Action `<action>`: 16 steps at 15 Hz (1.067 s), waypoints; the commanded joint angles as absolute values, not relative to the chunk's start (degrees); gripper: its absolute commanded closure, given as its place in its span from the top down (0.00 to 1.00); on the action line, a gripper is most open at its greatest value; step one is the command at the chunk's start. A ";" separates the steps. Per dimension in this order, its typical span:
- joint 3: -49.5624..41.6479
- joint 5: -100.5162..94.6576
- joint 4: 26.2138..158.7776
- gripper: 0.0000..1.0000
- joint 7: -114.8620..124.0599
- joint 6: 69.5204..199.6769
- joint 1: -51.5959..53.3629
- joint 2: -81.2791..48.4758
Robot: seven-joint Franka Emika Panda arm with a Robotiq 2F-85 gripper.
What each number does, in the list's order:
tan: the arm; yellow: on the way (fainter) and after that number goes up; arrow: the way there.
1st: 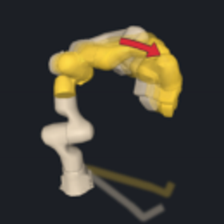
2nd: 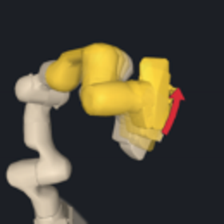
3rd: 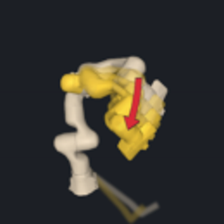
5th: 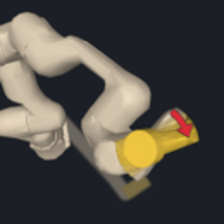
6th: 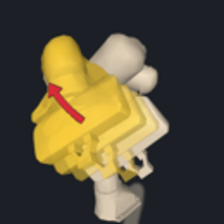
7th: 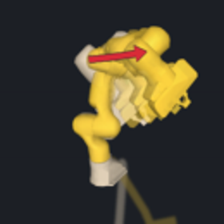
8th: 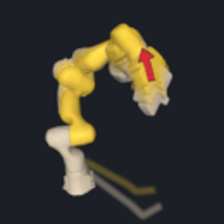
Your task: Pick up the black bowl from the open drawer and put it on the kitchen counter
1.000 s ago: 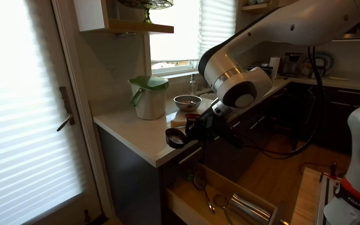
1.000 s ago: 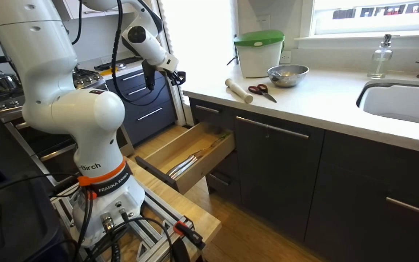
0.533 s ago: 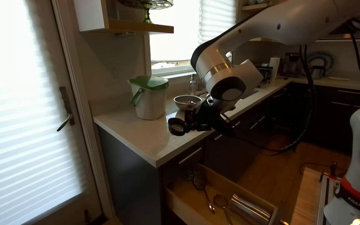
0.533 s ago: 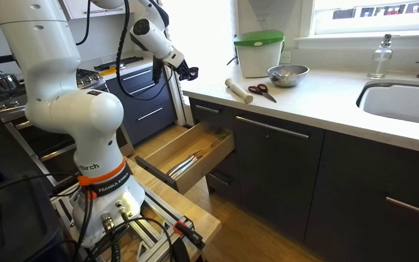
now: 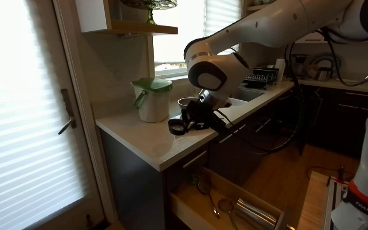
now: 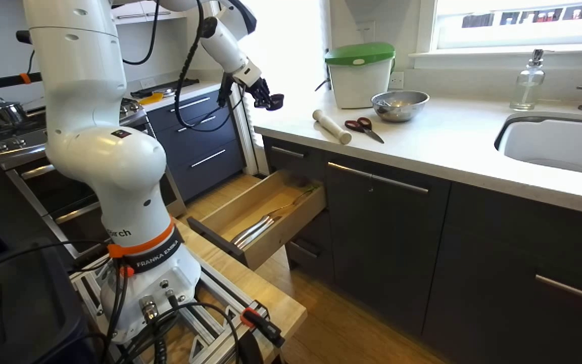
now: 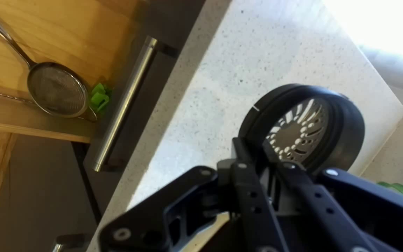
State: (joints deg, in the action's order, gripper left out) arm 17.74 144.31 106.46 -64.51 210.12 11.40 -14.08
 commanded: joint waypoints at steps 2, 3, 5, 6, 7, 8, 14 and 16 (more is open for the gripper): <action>29.91 143.83 93.84 0.03 -67.81 220.39 0.02 -21.58; 31.35 143.75 91.18 0.03 -68.91 222.60 -1.29 -23.16; 33.13 143.70 87.02 0.03 -71.00 225.67 -2.95 -25.75; 33.68 143.69 85.28 0.03 -71.93 226.93 -3.53 -26.91; 34.04 143.69 83.75 0.03 -72.77 227.85 -3.91 -27.99; 34.13 143.69 82.36 0.03 -73.54 228.60 -4.08 -28.99; 32.84 143.68 76.26 0.03 -77.21 229.70 -2.39 -35.29; 32.65 143.68 74.86 0.03 -78.22 229.83 -1.84 -37.22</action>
